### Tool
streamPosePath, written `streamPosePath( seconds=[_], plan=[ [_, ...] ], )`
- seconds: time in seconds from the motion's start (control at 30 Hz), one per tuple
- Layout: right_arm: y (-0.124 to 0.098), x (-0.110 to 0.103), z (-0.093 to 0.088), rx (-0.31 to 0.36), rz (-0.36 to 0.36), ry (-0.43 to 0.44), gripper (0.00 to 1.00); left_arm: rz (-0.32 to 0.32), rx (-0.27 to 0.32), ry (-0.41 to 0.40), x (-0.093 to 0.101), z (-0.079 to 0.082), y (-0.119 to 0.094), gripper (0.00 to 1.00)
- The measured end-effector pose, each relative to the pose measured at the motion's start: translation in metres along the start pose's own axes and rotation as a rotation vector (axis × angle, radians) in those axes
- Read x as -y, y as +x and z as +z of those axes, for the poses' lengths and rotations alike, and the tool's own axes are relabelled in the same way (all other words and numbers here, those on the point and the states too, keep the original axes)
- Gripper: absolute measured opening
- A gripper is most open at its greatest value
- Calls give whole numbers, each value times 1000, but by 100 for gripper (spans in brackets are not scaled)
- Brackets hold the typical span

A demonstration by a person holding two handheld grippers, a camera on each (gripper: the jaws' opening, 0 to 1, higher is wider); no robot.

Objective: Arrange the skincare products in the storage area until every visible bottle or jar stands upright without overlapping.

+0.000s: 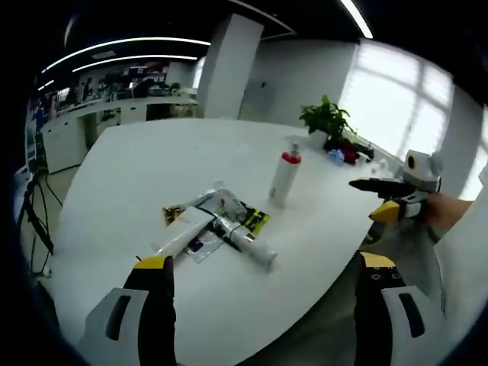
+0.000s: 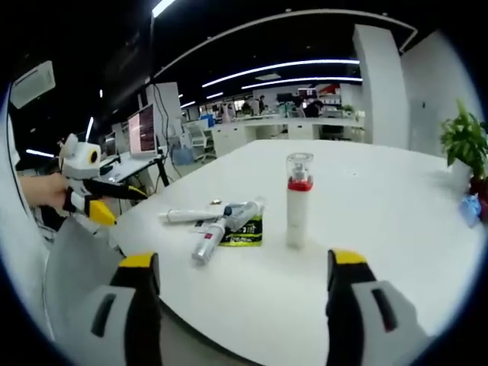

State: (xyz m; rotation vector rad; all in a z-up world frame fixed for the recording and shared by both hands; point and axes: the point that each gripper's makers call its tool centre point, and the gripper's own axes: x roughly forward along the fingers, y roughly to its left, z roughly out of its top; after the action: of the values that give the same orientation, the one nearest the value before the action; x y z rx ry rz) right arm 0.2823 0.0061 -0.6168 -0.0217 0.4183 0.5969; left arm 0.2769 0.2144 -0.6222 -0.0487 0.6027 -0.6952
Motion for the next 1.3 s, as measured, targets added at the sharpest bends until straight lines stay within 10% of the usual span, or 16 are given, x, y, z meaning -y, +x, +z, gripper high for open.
streamPosePath(
  seconds=[0.4,1.3],
  plan=[
    [0,3,-2,-2,-15,1,90,34,-71,40,-33,4,20,96],
    [3,9,-8,-31,-33,0,88,1,-428,255,-98,-12,89,81]
  ],
)
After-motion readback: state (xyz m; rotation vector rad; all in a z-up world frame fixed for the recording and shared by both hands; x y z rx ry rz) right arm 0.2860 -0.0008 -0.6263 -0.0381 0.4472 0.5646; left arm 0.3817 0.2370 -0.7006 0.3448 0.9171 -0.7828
